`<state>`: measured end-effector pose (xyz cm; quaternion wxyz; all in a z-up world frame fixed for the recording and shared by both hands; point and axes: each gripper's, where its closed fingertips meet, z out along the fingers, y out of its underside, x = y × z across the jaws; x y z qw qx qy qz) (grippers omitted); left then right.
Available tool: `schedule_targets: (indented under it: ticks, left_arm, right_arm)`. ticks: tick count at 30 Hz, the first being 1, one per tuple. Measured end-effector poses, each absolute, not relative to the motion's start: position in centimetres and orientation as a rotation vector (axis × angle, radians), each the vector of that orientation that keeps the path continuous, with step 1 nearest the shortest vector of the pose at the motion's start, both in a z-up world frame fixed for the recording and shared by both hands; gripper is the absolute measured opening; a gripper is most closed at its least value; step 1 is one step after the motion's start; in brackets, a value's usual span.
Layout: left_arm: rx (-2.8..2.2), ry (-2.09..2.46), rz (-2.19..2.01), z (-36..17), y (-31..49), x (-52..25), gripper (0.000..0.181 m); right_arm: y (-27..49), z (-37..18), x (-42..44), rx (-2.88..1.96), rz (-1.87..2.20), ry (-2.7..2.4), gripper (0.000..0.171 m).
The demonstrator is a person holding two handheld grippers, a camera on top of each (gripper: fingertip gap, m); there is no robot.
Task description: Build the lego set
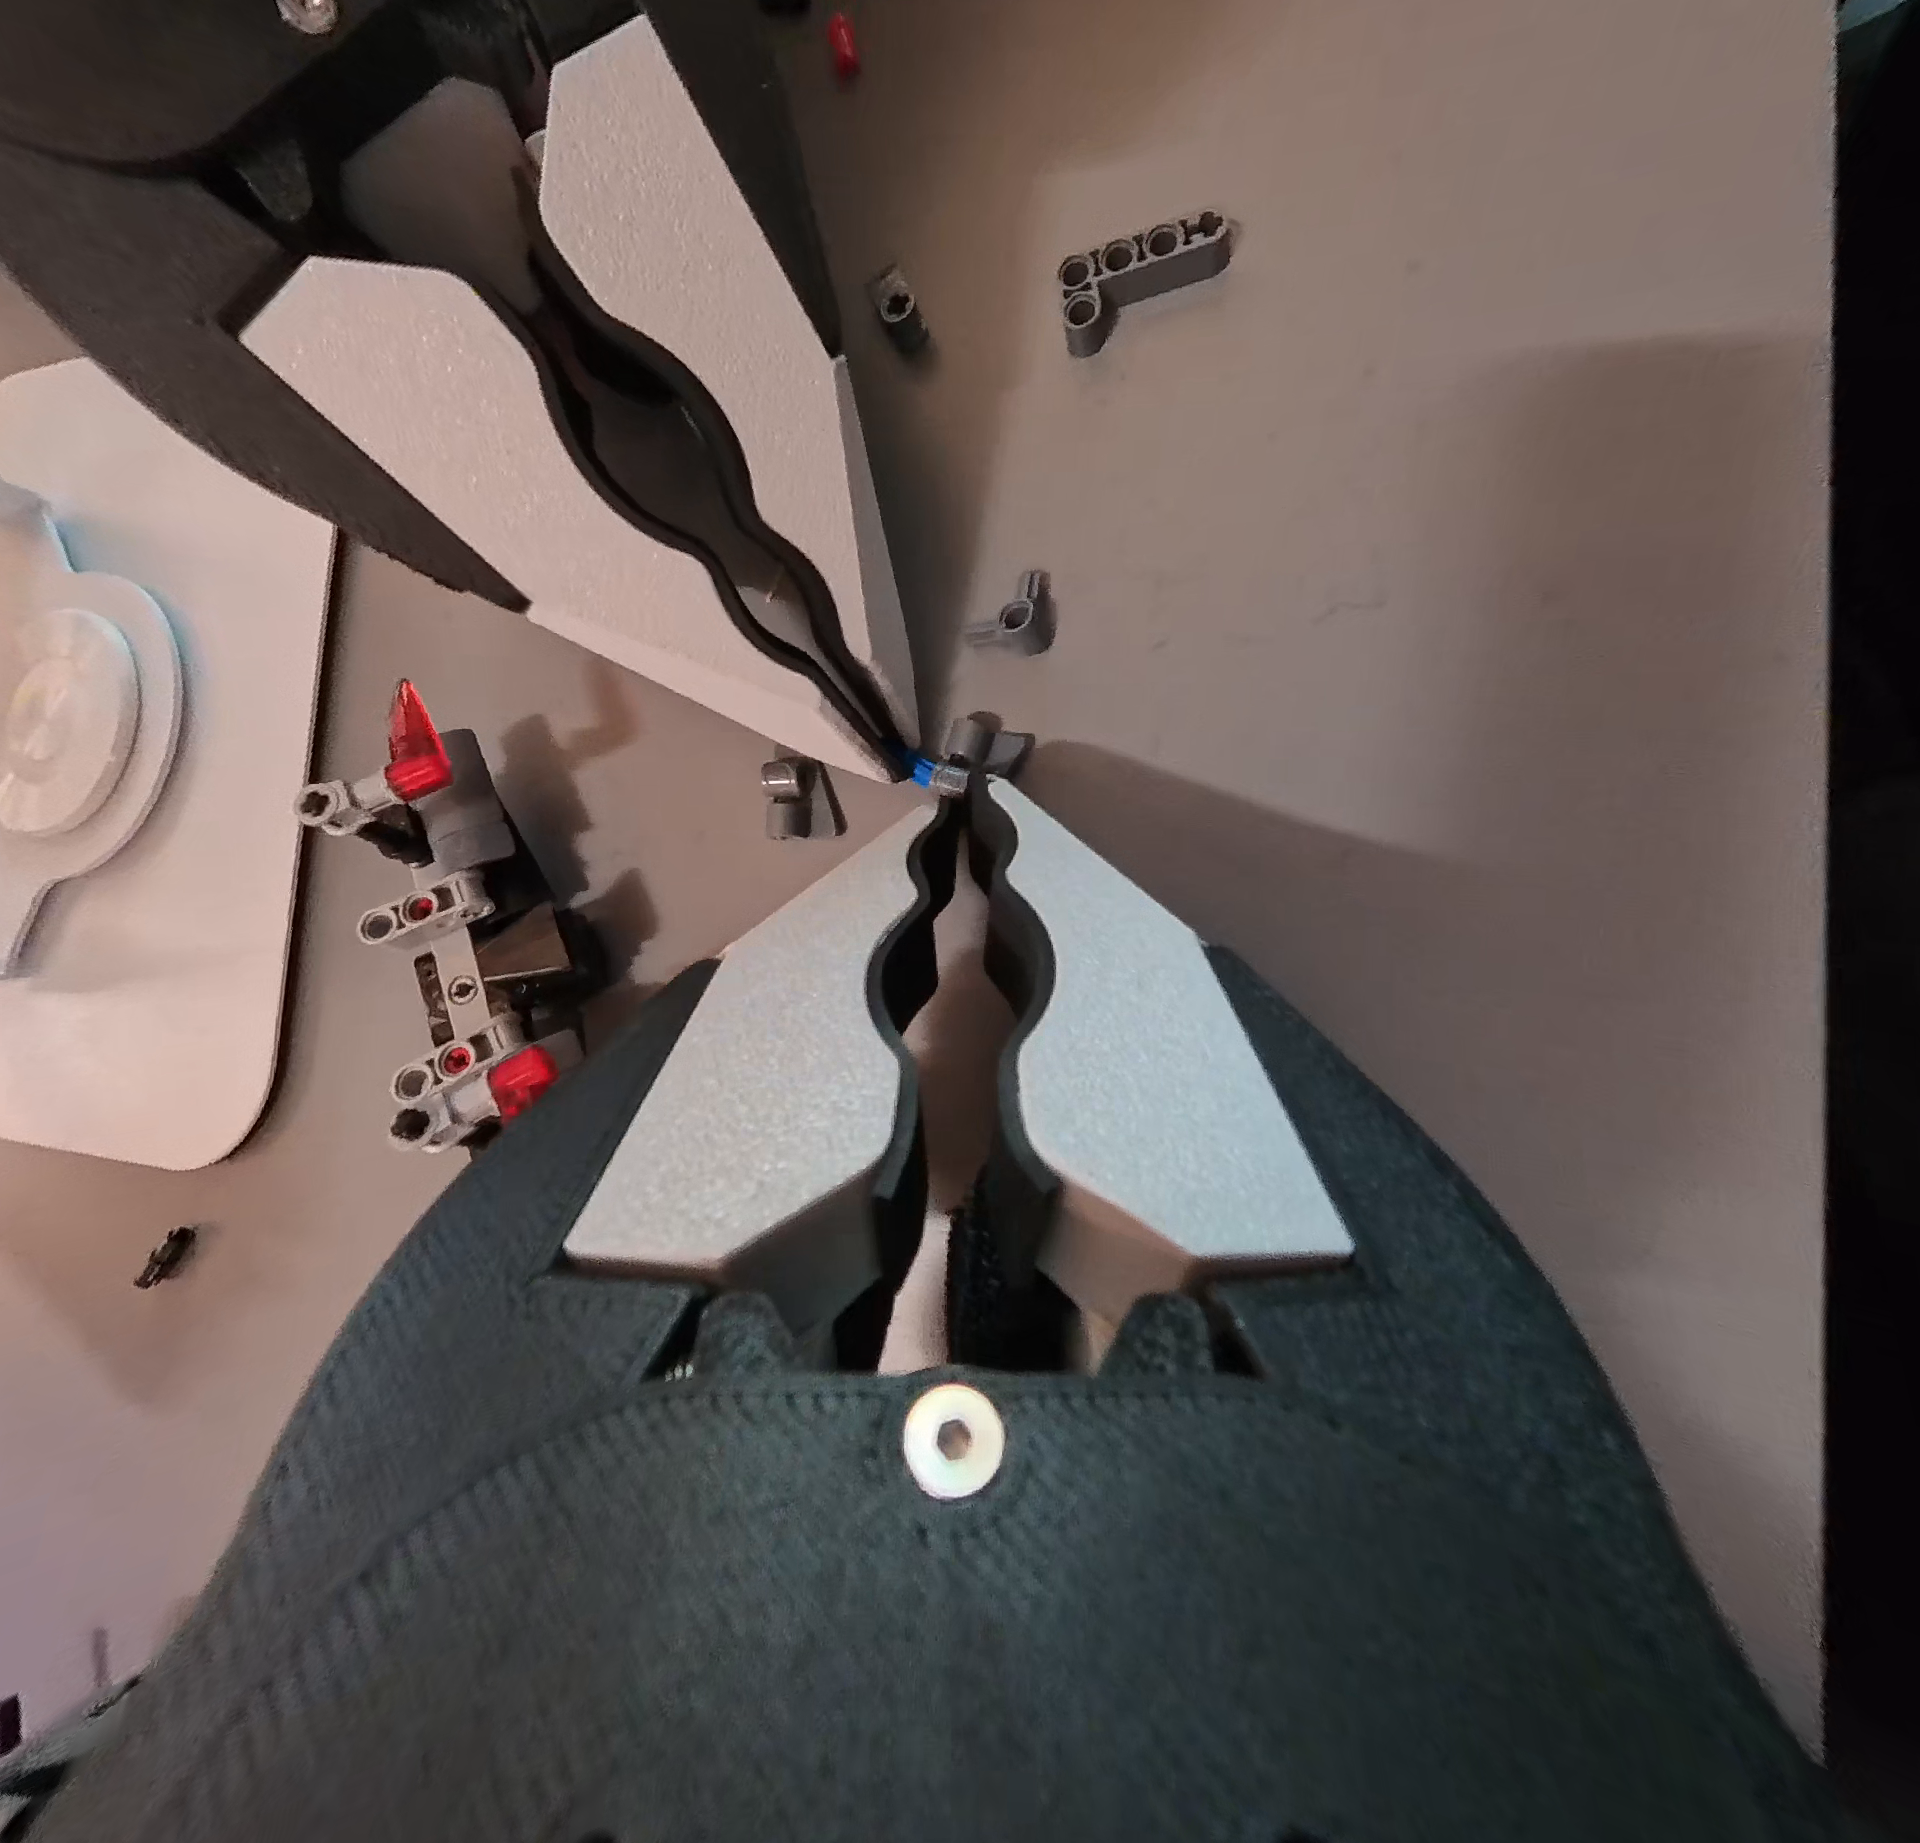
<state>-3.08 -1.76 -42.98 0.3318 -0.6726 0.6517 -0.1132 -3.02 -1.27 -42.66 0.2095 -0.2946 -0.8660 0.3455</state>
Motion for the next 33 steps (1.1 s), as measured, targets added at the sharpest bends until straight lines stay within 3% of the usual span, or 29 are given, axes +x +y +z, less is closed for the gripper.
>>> schedule_targets:
  ticks: [1, 30, 33]
  left_arm:
    - [-1.75, 1.714, -0.295, -42.98, -1.78, -3.05, 0.0]
    - [-1.737, 1.703, -0.341, -42.96, -2.46, -2.47, 0.0]
    - [-1.751, 1.683, -0.338, -42.95, -2.34, -2.34, 0.0]
  right_arm:
    - [-1.29, -42.65, -3.01, -0.815, 0.962, -2.41, 0.0]
    - [-1.81, -42.25, -3.08, -0.913, 1.004, -2.42, 0.0]
    - [-1.4, -42.56, -3.06, -0.964, 0.975, -2.438, 0.011]
